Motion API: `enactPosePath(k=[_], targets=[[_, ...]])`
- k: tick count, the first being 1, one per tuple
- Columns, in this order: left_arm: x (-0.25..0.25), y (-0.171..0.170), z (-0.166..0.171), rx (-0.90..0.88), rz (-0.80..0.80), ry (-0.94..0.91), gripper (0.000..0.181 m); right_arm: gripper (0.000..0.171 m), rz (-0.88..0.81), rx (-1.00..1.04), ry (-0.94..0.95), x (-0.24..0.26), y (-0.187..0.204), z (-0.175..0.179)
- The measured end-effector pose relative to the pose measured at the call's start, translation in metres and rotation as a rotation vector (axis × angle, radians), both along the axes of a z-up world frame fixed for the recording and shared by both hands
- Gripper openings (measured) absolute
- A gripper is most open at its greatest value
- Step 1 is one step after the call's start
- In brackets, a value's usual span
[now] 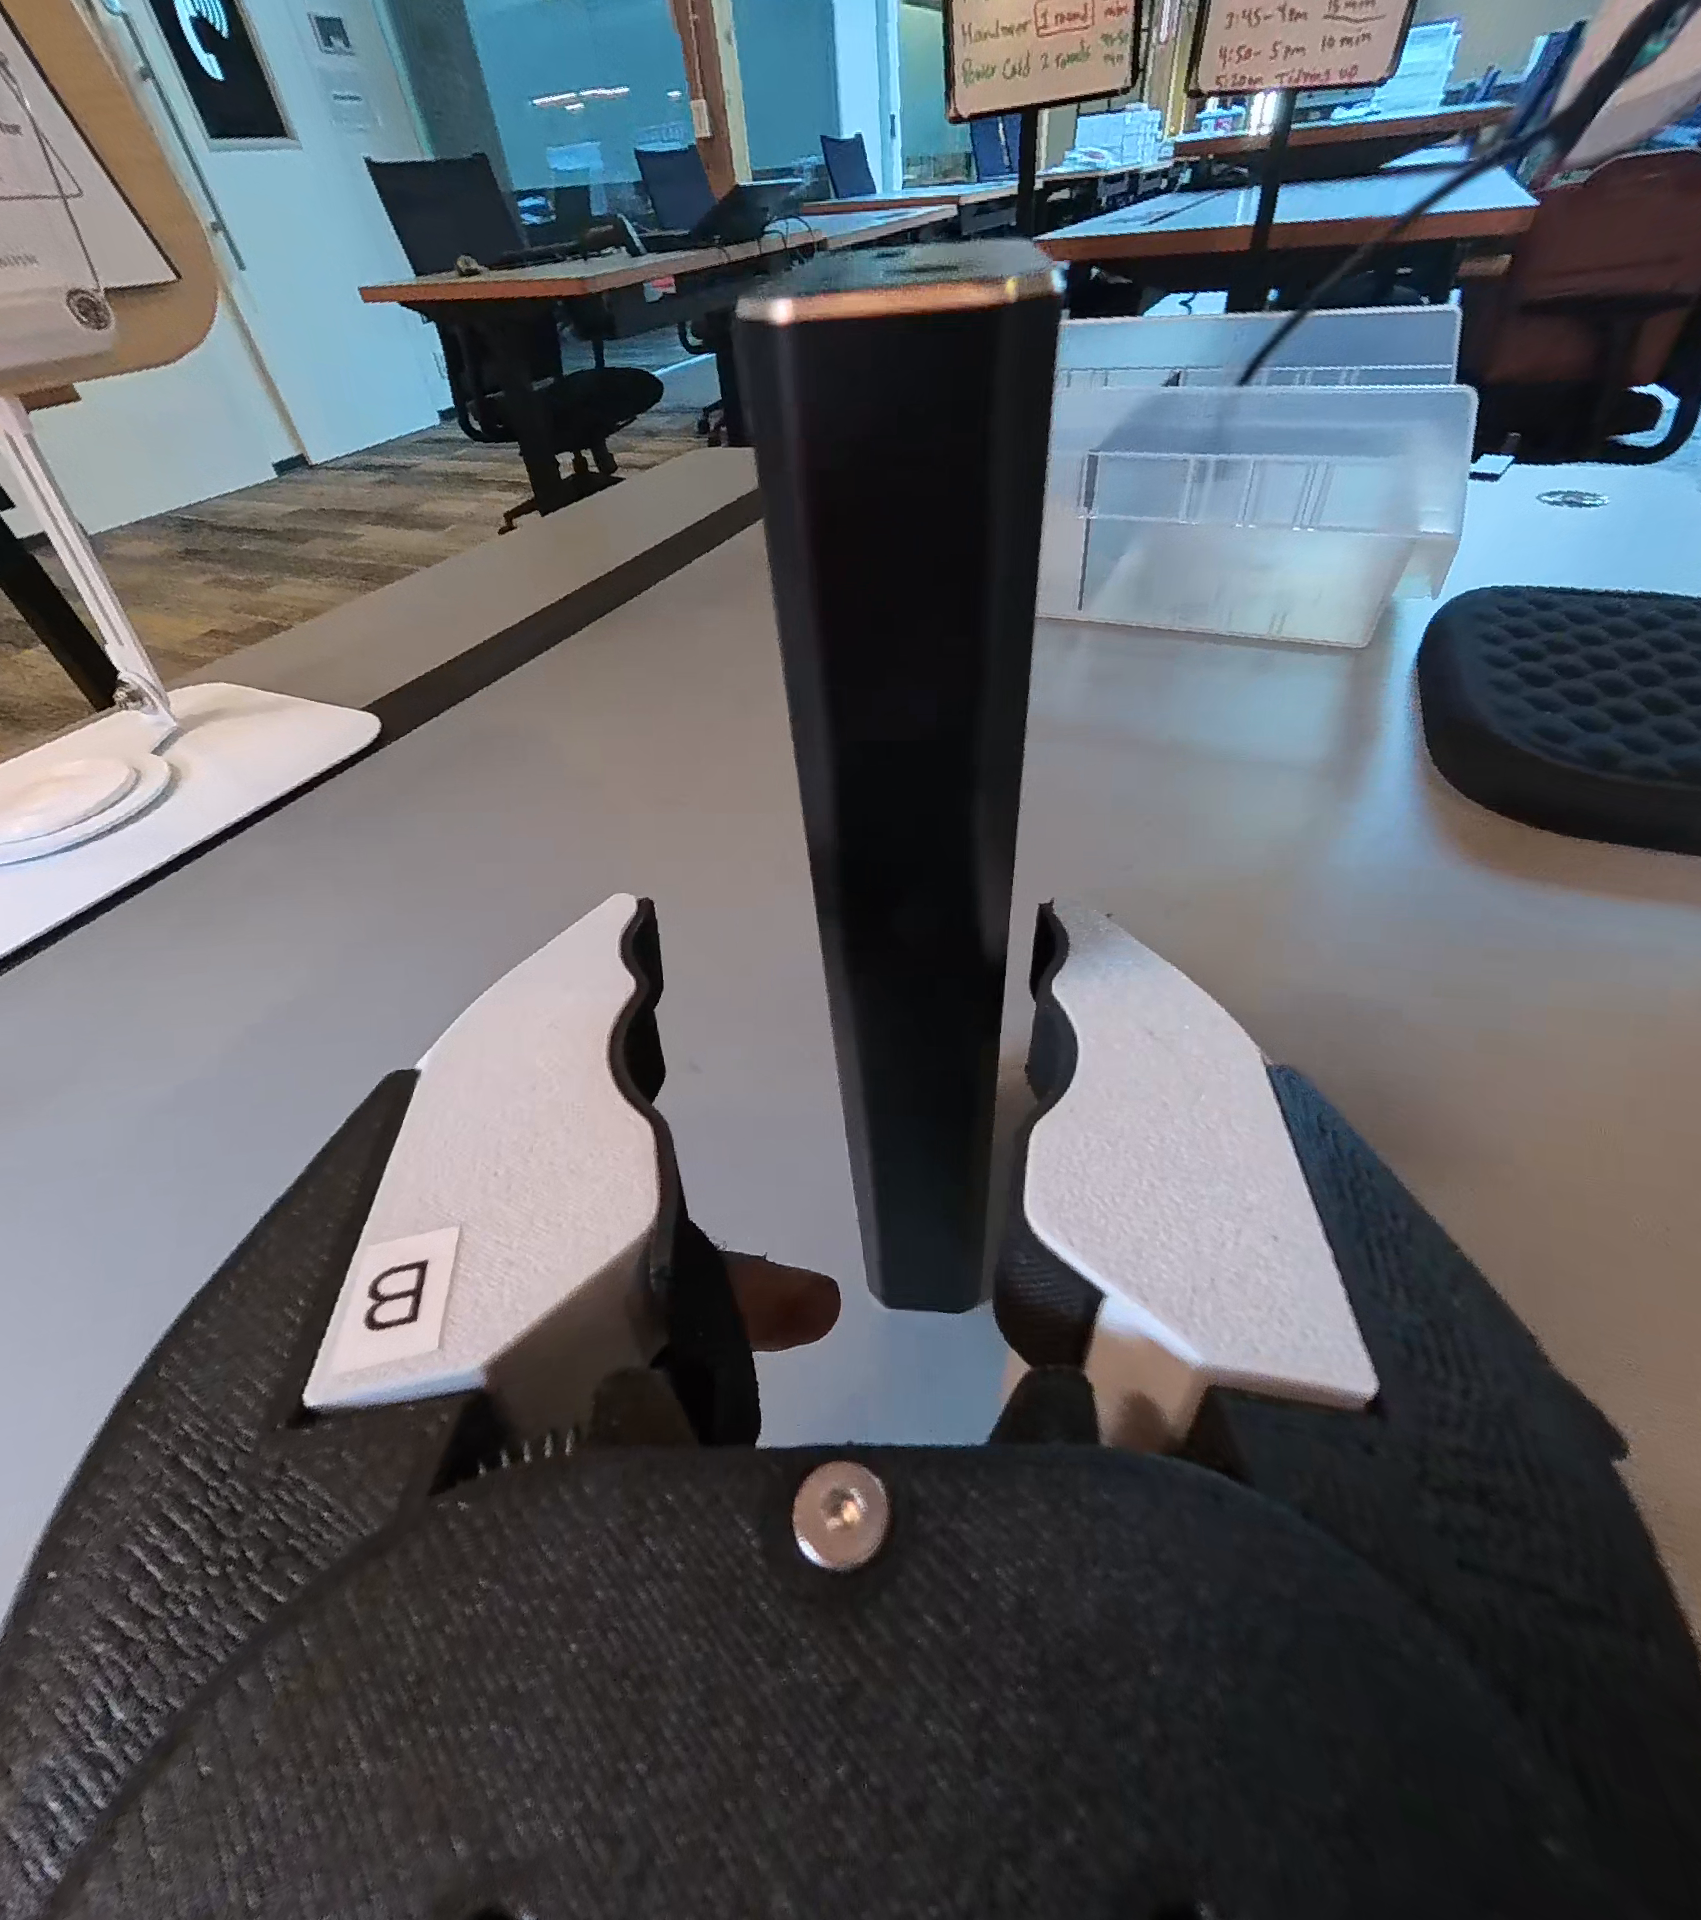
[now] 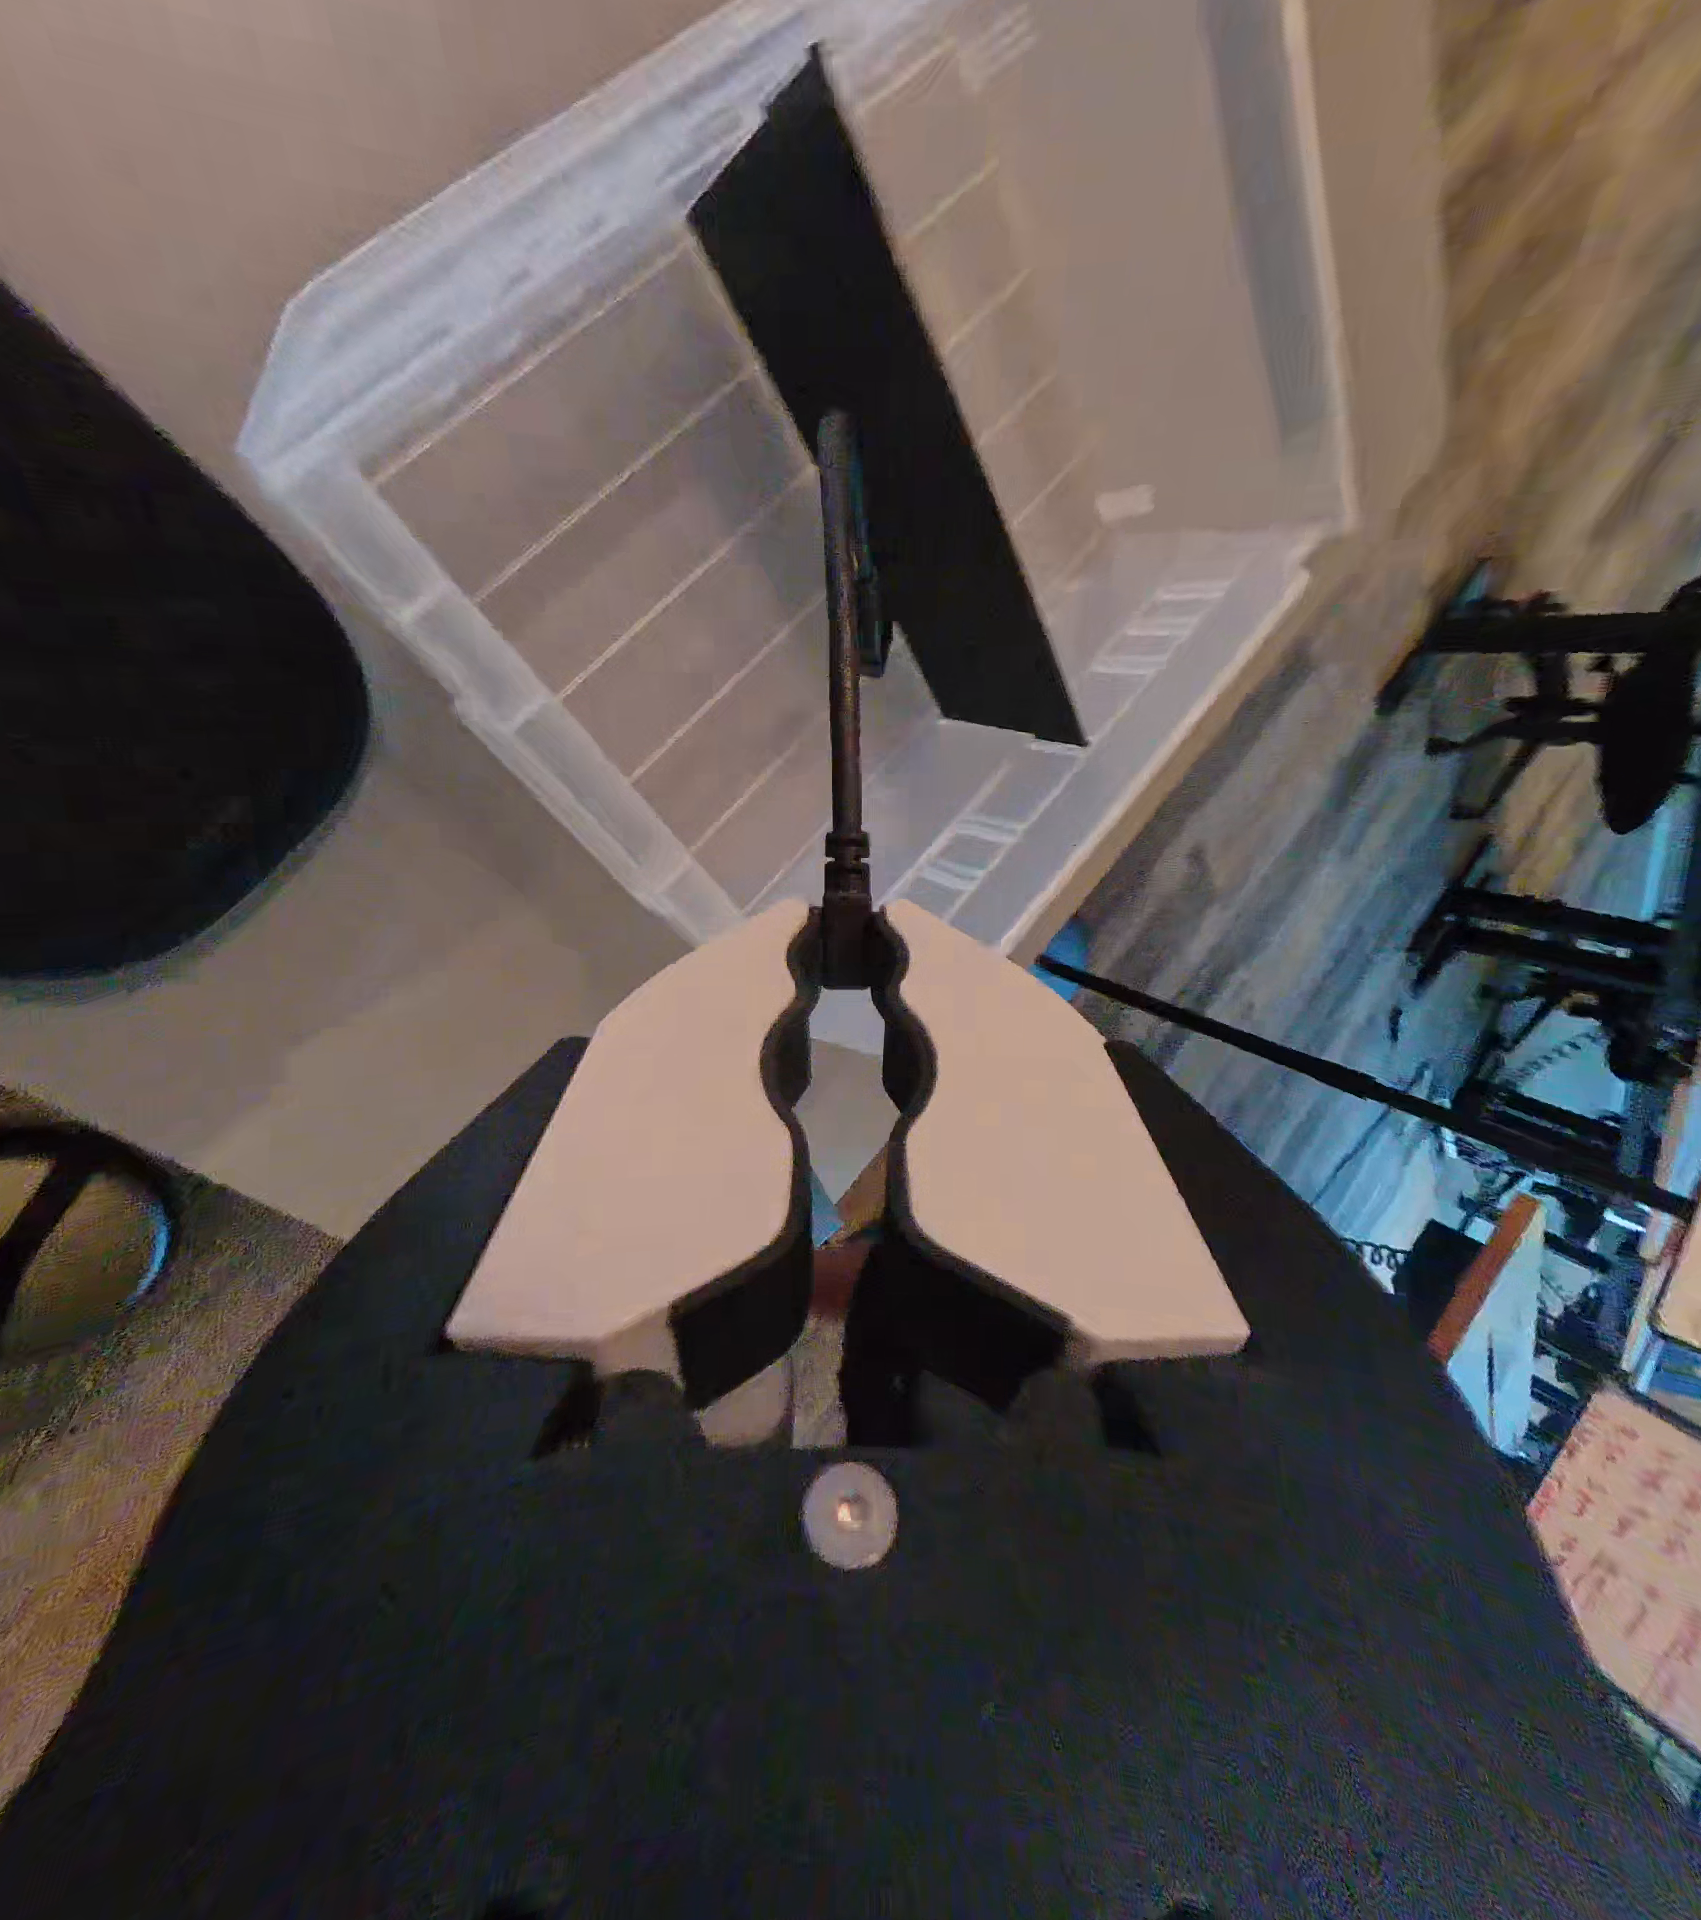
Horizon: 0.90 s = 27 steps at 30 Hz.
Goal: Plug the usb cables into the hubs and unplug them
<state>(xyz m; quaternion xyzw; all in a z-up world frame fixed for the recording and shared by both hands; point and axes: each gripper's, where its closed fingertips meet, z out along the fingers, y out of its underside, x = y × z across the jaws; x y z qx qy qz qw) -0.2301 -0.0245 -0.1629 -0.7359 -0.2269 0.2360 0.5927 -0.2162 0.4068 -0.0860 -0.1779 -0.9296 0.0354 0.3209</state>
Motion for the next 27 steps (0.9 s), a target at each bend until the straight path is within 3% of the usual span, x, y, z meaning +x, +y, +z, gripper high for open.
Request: enactPosePath(k=[1, 3, 9, 12, 15, 18, 23, 27], targets=[[0.0, -0.001, 0.0, -0.005, 0.004, 0.001, 0.069, 0.009, 0.013, 0.028, -0.082, -0.001, -0.002, -0.008], [-0.001, -0.002, 0.0, -0.004, 0.006, 0.002, 0.069, 0.008, 0.064, 0.06, -0.217, -0.007, -0.009, -0.024], [0.0, -0.002, 0.0, -0.012, 0.005, 0.011, 0.069, 0.009, 0.188, -0.133, -0.495, -0.027, -0.054, -0.075], [-0.001, -0.003, 0.0, -0.007, 0.007, 0.006, 0.069, 0.015, 0.104, -0.212, -0.636, -0.023, -0.057, -0.096], [0.0, -0.003, 0.002, 0.004, 0.005, 0.007, 0.07, 0.033, -0.02, -0.222, -0.753, -0.011, -0.046, -0.106], [0.0, -0.001, 0.003, 0.004, 0.0, 0.01, 0.07, 0.032, -0.021, -0.213, -0.701, -0.015, -0.037, -0.107], [0.0, -0.001, 0.001, -0.01, 0.002, 0.012, 0.07, 0.032, 0.019, -0.378, -0.584, -0.023, -0.053, -0.085], [-0.001, -0.001, 0.0, -0.011, 0.003, 0.011, 0.07, 0.051, 0.188, -0.704, -0.295, -0.035, -0.114, -0.023]])
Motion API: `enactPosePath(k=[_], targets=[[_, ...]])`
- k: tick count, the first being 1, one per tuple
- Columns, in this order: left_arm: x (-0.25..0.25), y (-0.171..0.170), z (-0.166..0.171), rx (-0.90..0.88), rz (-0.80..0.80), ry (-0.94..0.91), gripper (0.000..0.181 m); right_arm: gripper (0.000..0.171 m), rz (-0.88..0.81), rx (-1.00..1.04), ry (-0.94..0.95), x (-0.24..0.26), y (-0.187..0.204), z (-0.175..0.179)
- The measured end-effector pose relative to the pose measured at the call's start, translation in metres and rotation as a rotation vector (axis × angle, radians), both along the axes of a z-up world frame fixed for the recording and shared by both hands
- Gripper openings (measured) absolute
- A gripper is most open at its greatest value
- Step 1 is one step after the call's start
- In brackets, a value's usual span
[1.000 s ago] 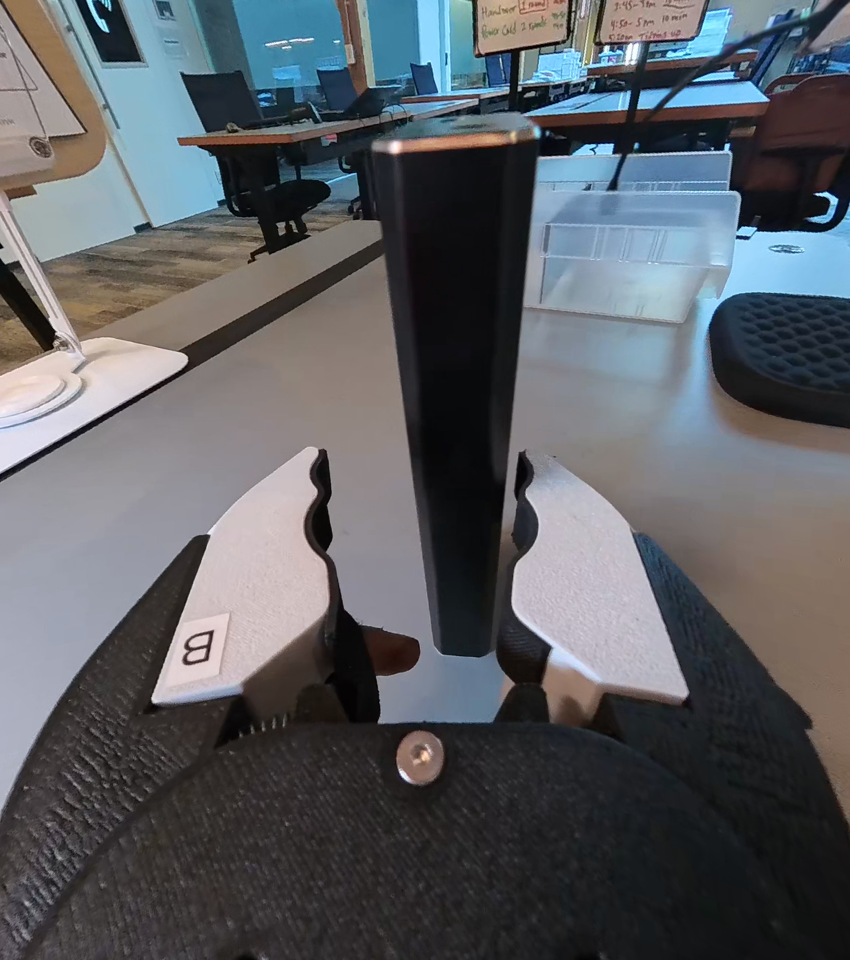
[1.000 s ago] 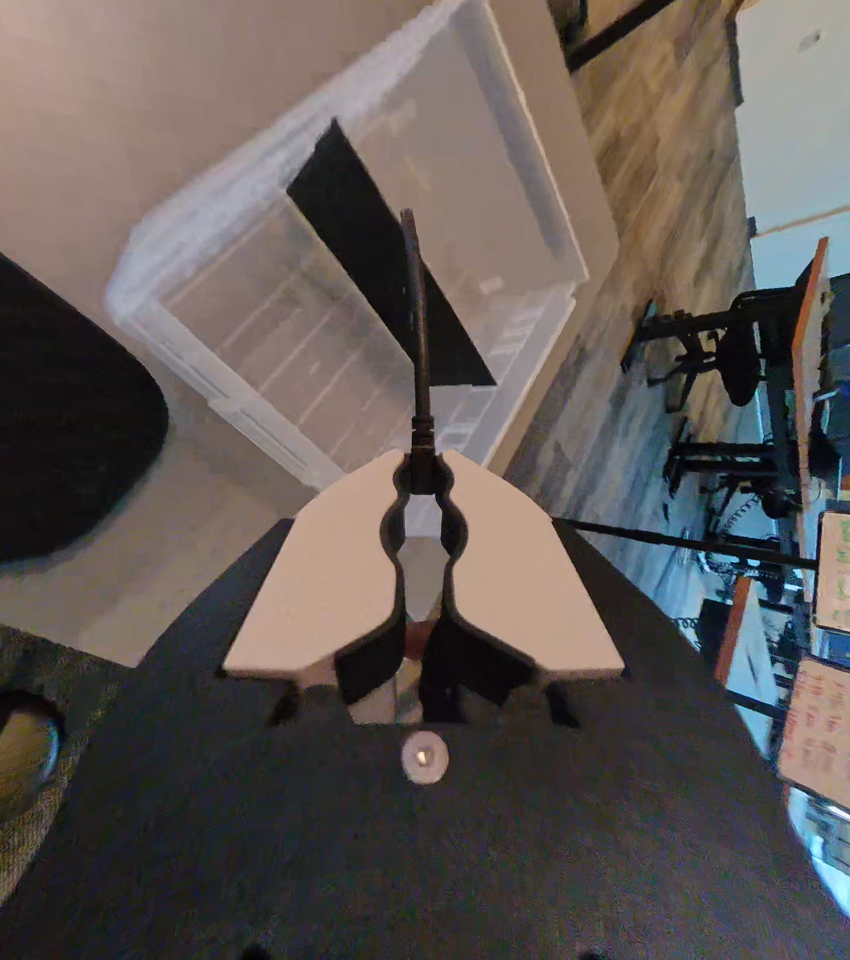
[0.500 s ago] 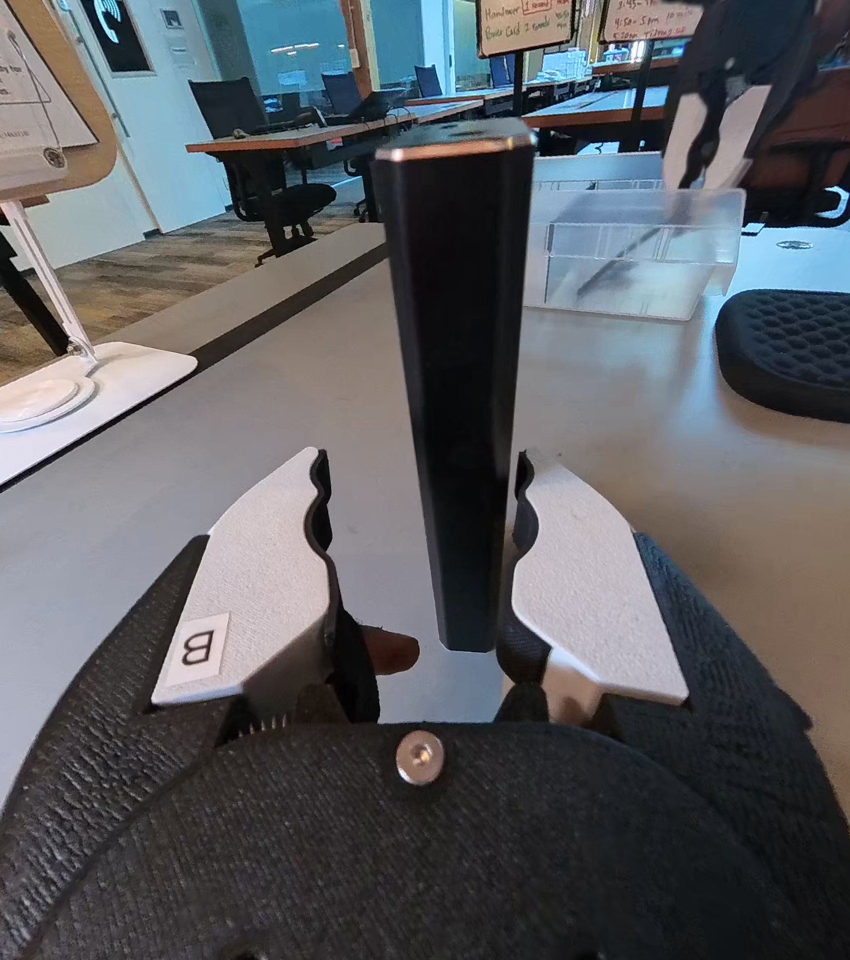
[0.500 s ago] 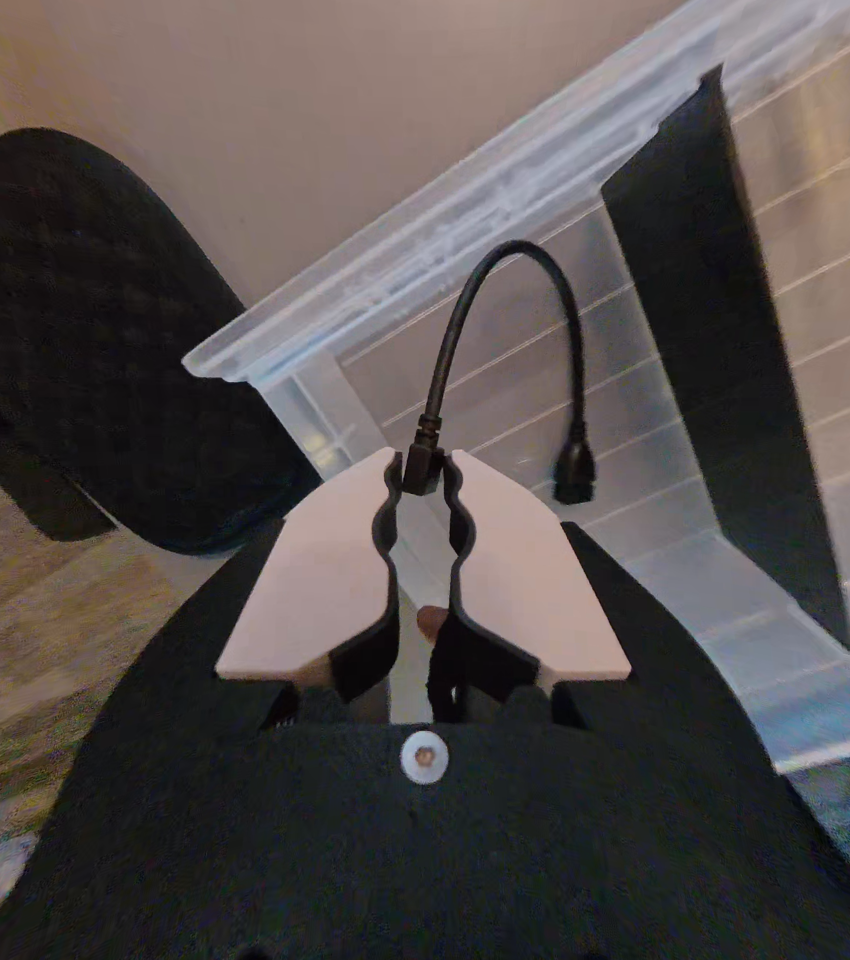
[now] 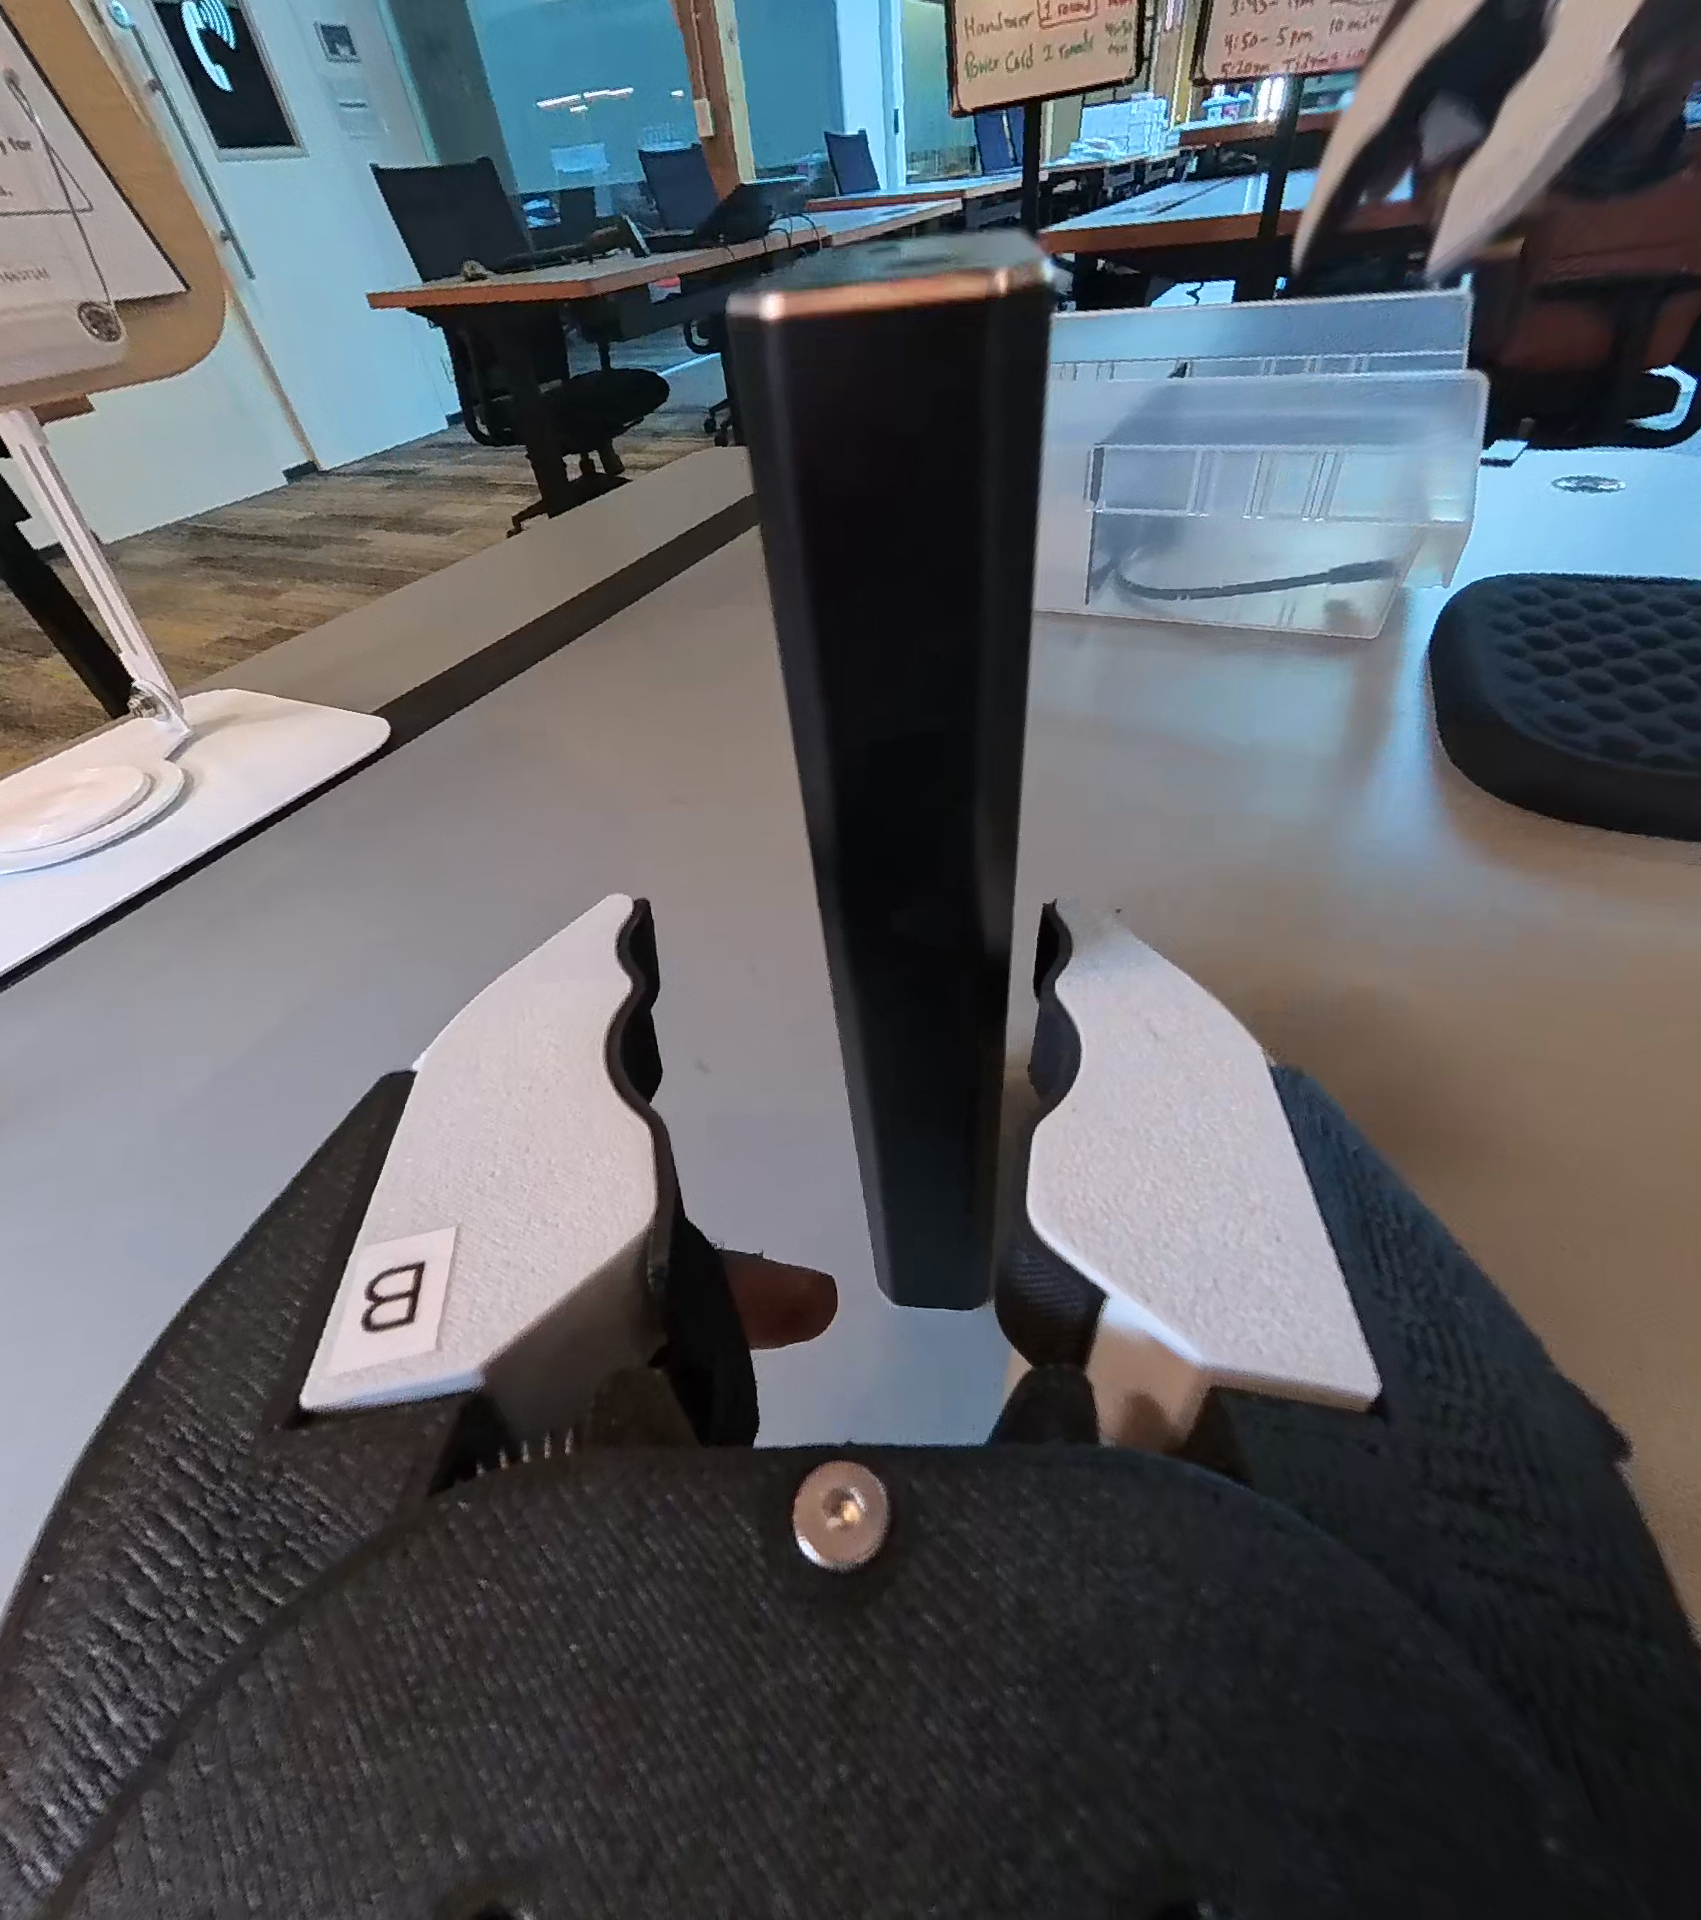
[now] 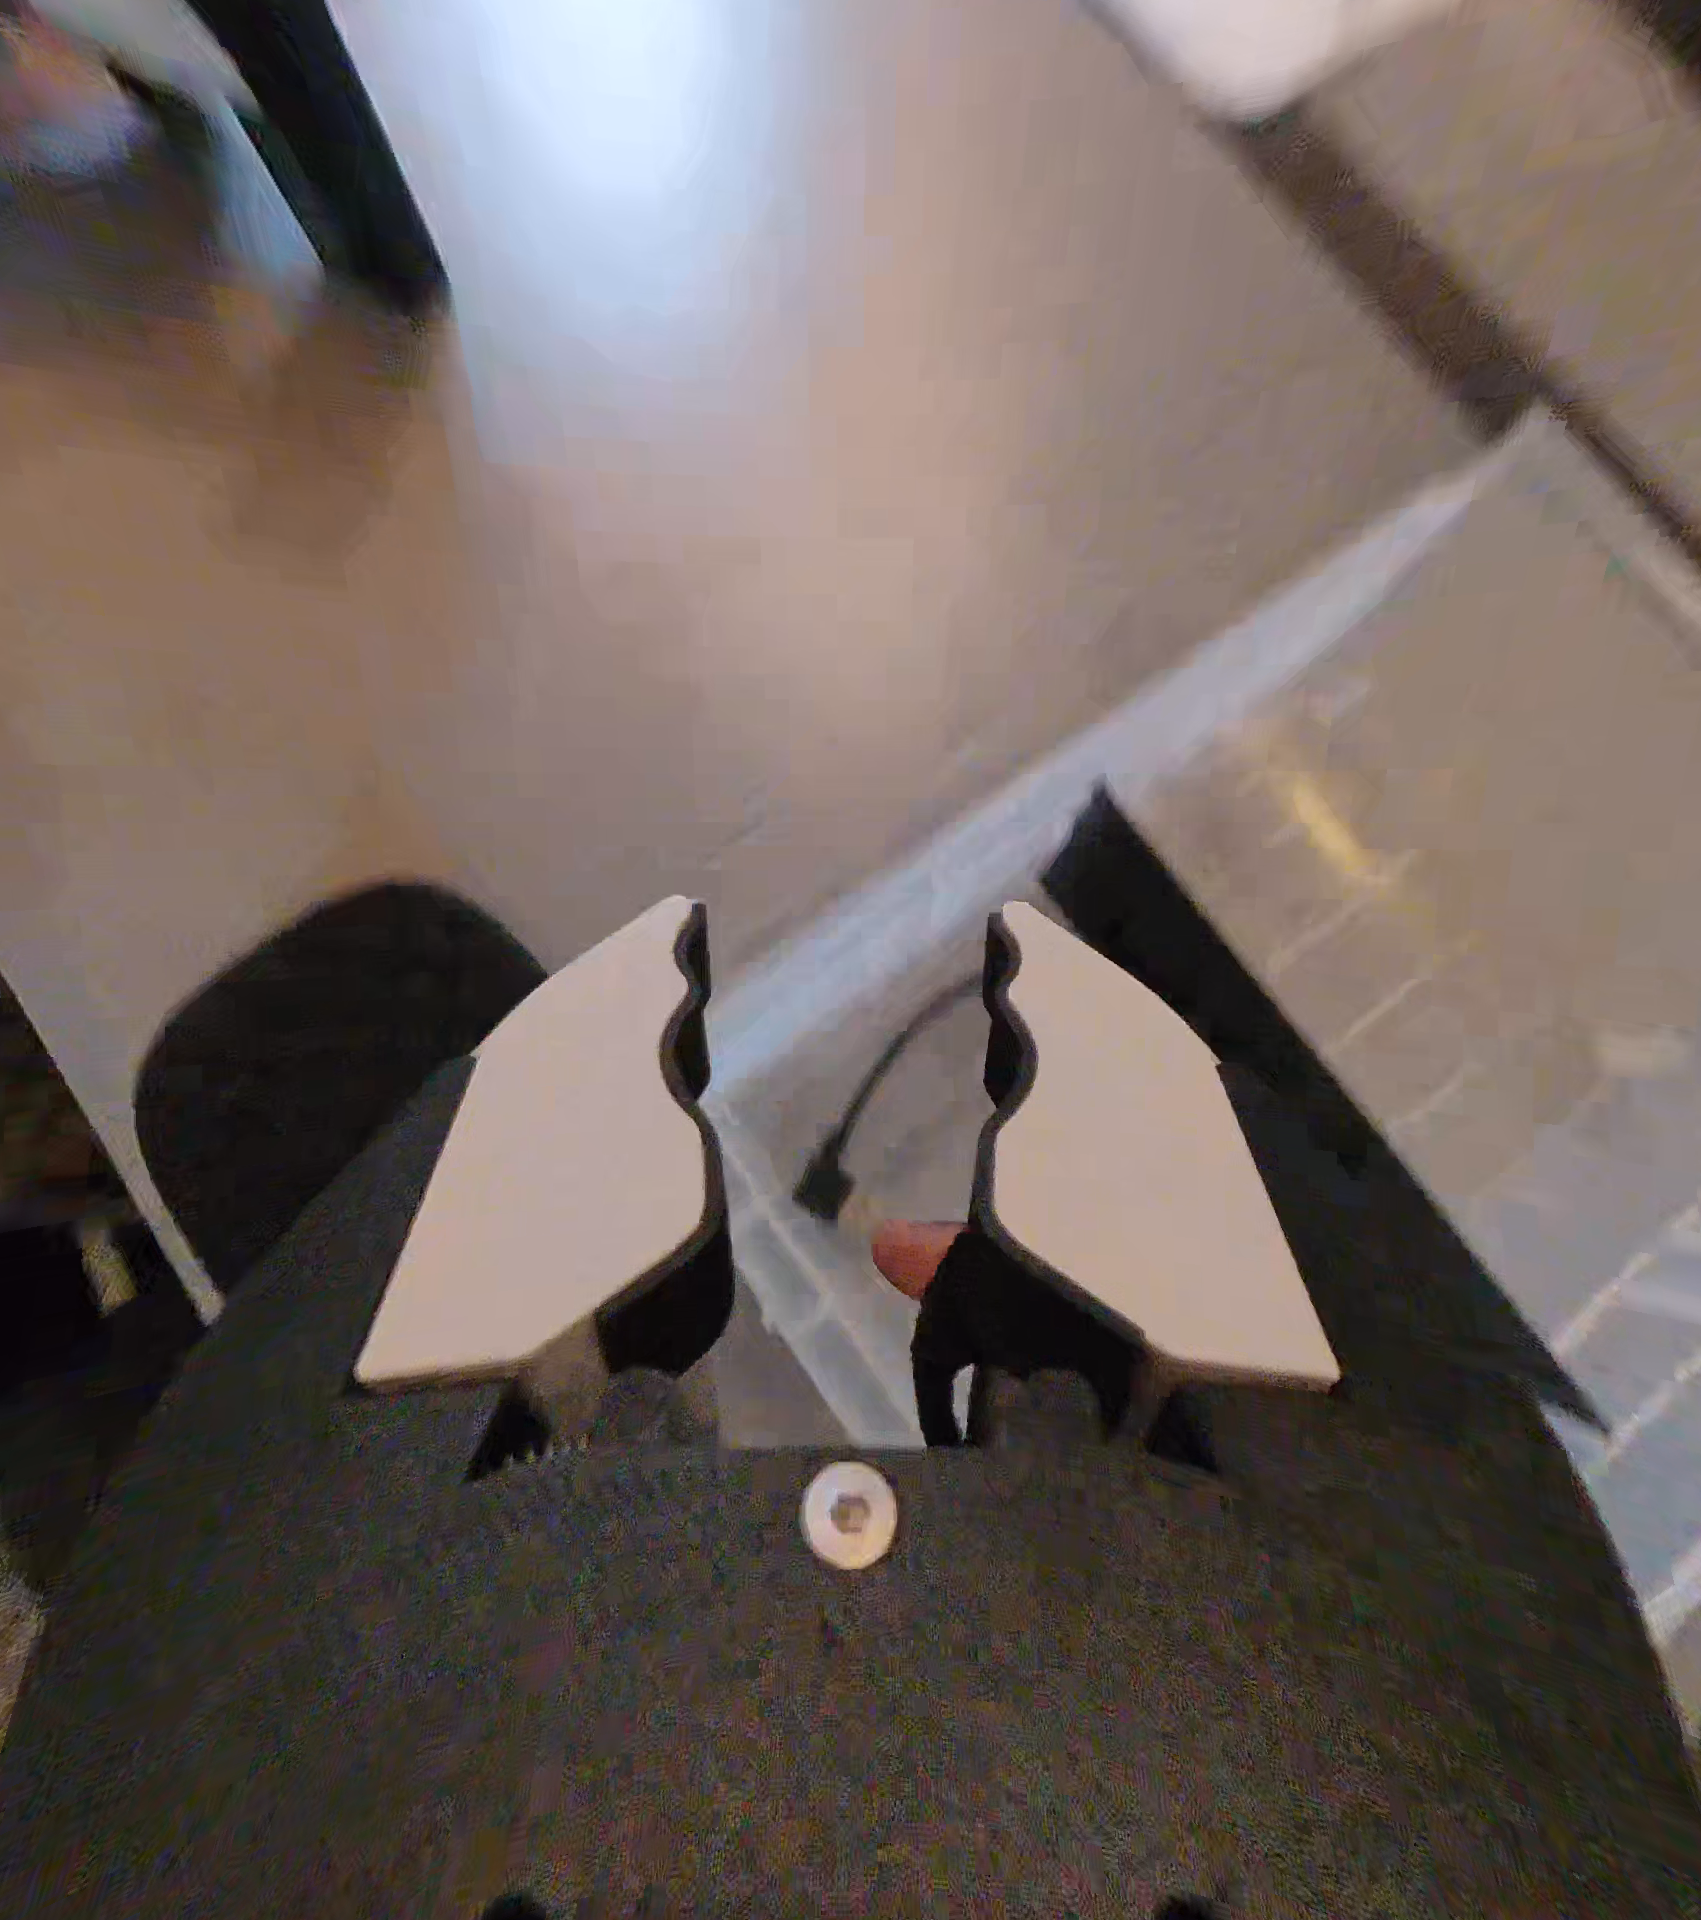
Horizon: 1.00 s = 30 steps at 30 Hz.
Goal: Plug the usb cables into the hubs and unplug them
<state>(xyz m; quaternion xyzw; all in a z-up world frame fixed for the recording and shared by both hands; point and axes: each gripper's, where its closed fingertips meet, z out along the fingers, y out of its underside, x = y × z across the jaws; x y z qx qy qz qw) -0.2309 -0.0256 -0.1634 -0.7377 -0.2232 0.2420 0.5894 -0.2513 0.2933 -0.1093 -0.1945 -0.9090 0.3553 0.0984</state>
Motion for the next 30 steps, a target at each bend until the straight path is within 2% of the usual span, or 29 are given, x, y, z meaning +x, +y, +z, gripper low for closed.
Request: enactPosePath(k=[3, 6, 11, 16, 22, 25, 28, 30], targets=[[0.0, 0.0, -0.002, -0.008, -0.001, -0.003, 0.07, 0.057, 0.101, -0.307, 0.223, 0.021, -0.067, 0.059], [0.001, 0.002, -0.003, -0.015, -0.006, -0.001, 0.07, 0.056, 0.236, -0.429, 0.285, 0.048, -0.133, 0.078], [0.004, 0.005, -0.004, -0.03, -0.028, 0.003, 0.068, 0.065, 0.515, -0.304, 0.246, 0.065, -0.234, 0.06], [0.005, 0.005, -0.005, -0.034, -0.035, 0.001, 0.068, 0.068, 0.721, -0.052, 0.219, 0.048, -0.302, 0.042], [0.005, 0.005, -0.004, -0.017, -0.045, -0.012, 0.068, 0.062, 0.919, 0.183, 0.102, 0.05, -0.343, 0.011], [0.006, 0.006, -0.005, -0.029, -0.051, -0.008, 0.068, 0.032, 0.946, 0.337, 0.111, 0.045, -0.341, -0.013], [0.007, 0.007, -0.005, -0.031, -0.052, -0.004, 0.068, 0.031, 0.953, 0.365, 0.169, 0.049, -0.329, -0.011], [0.006, 0.006, -0.003, -0.019, -0.046, -0.003, 0.068, 0.031, 0.893, 0.372, 0.241, 0.042, -0.316, 0.0]])
